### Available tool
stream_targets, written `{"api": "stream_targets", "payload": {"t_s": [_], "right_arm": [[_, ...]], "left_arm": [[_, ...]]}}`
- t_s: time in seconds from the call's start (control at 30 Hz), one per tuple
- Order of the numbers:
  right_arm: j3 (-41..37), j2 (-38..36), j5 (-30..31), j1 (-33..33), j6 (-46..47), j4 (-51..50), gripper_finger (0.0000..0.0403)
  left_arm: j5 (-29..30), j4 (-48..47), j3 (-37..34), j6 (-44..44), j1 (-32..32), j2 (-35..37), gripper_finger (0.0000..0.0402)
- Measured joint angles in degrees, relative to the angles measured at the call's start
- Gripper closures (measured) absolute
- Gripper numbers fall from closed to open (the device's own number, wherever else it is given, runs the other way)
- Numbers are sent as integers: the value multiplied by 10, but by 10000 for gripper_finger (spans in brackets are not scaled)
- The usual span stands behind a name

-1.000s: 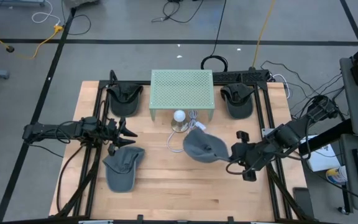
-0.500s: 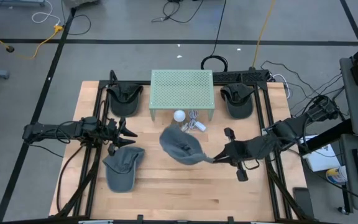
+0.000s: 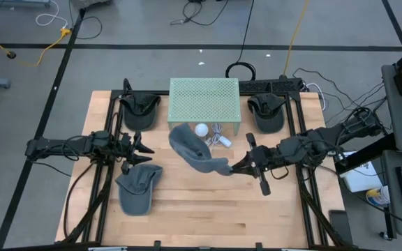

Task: Pick & Place hat
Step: Put the right gray cap on the shelf

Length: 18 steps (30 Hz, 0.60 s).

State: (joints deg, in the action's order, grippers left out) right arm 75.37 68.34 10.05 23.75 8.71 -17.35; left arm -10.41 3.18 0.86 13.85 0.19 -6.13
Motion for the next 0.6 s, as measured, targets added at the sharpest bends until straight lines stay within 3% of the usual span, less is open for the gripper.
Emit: {"api": "stream_targets", "payload": {"t_s": [0.43,0.6], "right_arm": [[0,0,-13,-39,61,77,397],[0,0,-10,-39,62,105,397]], "left_arm": [[13,34,0,1,0,0,254],[15,81,0,61,0,0,254]]}}
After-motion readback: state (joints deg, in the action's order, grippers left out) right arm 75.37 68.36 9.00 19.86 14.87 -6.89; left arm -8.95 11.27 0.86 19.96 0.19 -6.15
